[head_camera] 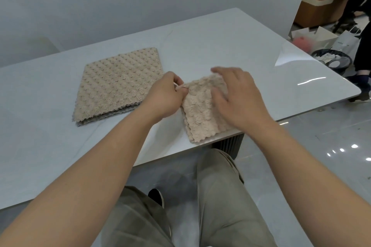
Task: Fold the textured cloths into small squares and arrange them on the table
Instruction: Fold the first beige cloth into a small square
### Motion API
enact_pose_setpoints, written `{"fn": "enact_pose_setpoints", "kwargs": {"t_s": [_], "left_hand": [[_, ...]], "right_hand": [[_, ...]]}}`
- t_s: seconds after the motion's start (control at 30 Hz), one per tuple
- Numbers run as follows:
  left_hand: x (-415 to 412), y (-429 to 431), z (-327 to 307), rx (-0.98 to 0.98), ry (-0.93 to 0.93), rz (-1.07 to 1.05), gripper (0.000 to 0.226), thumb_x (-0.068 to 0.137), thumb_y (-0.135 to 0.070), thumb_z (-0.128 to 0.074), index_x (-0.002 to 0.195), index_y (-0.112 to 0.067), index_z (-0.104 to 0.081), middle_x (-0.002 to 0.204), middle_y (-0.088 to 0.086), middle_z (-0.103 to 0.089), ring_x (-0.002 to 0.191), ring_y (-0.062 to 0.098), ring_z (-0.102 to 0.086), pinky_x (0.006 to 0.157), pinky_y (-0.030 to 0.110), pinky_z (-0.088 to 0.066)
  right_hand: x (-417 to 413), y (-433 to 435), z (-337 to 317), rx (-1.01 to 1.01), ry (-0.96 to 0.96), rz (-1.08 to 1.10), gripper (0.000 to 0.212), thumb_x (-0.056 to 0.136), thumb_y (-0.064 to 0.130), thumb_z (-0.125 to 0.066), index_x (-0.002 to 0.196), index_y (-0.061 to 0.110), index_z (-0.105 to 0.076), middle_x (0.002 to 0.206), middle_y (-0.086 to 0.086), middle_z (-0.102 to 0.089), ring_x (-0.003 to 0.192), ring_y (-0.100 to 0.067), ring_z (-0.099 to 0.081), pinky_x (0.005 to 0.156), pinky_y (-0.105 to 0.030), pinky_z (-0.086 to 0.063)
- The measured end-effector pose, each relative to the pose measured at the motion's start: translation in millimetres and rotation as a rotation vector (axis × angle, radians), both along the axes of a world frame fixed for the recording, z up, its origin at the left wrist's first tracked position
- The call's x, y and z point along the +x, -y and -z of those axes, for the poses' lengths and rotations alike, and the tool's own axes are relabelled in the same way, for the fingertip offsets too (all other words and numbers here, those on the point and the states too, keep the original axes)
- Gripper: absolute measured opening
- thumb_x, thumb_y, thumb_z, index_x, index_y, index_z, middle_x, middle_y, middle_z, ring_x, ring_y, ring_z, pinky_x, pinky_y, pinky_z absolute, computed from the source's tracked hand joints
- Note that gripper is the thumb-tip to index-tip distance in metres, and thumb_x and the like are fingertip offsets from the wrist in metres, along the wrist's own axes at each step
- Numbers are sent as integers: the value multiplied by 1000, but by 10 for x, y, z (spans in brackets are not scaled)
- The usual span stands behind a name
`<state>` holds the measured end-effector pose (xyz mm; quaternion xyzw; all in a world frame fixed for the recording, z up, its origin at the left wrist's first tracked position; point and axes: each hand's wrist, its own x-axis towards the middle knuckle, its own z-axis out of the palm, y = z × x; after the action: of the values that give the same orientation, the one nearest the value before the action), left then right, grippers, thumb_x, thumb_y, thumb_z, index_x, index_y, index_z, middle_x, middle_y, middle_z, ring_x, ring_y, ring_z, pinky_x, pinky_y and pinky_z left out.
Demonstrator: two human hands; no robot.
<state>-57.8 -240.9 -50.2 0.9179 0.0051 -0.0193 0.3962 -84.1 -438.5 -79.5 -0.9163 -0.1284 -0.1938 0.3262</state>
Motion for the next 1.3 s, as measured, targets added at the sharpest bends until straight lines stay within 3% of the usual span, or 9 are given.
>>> {"fn": "enact_pose_setpoints", "kwargs": {"t_s": [0.1, 0.2, 0.33, 0.53, 0.67, 0.8, 1.03, 1.2, 1.3], "left_hand": [[-116, 0, -188, -134, 166, -2, 16, 97, -21, -65, 107, -31, -56, 106, -3, -66, 84, 13, -67, 63, 27, -54], [-212, -95, -350, -261, 294, -9, 24, 96, -20, -67, 111, -35, -56, 108, -4, -67, 87, 11, -66, 66, 27, -55], [-327, -284, -494, -420, 406, -32, 26, 96, -18, -66, 115, -33, -56, 104, 0, -72, 91, 14, -68, 80, 33, -56], [-392, -584, -595, -446, 503, -132, 24, 87, -33, -70, 105, -38, -55, 103, 5, -70, 90, 22, -66, 84, 43, -56], [-413, -811, -654, -393, 540, -163, 24, 88, -29, -73, 98, -35, -52, 88, -8, -64, 79, 10, -60, 79, 38, -52], [-439, -1008, -667, -335, 525, -165, 27, 87, -22, -75, 90, -35, -51, 81, -10, -66, 74, 11, -58, 76, 40, -51], [-496, -1175, -587, -315, 481, -181, 25, 90, -9, -72, 80, -21, -53, 81, -2, -63, 77, 12, -59, 72, 34, -50], [-538, -1347, -524, -448, 463, -259, 31, 90, -5, -73, 73, -21, -52, 81, 2, -64, 78, 17, -58, 77, 39, -51], [-555, -1267, -489, -451, 499, -285, 33, 91, -4, -71, 72, -20, -50, 74, -5, -58, 72, 9, -55, 73, 27, -49]], "right_hand": [[203, 52, -194, 48, -140, -65, 43, 97, 37, -56, 139, 29, -51, 140, -1, -51, 130, -16, -42, 111, -29, -35], [193, 27, -378, 134, -107, -153, 20, 92, 36, -67, 107, 27, -57, 113, 5, -60, 102, -6, -50, 85, -11, -39], [89, -118, -457, 272, -87, -242, 25, 87, 39, -75, 92, 27, -54, 103, 10, -64, 93, -14, -59, 79, -33, -51], [56, -413, -415, 314, -234, -373, 12, 91, 47, -70, 95, 36, -66, 89, 18, -66, 84, -5, -63, 71, -22, -46], [76, -546, -452, 307, -310, -471, 44, 92, 56, -63, 82, 14, -69, 81, -6, -65, 76, -25, -58, 69, -33, -43], [26, -708, -529, 244, -391, -573, 74, 85, 73, -57, 84, -1, -62, 79, -16, -58, 67, -22, -51, 67, -39, -45], [-182, -936, -637, 341, -420, -873, 67, 90, 56, -64, 82, -9, -51, 83, -26, -43, 76, -38, -48, 70, -53, -43], [-74, -886, -615, 284, -364, -687, 70, 86, 73, -55, 88, 4, -69, 91, -17, -64, 86, -35, -60, 82, -54, -53], [-32, -912, -585, 367, -390, -580, 78, 86, 74, -56, 86, -3, -68, 92, -24, -65, 75, -26, -60, 73, -37, -52]]}}
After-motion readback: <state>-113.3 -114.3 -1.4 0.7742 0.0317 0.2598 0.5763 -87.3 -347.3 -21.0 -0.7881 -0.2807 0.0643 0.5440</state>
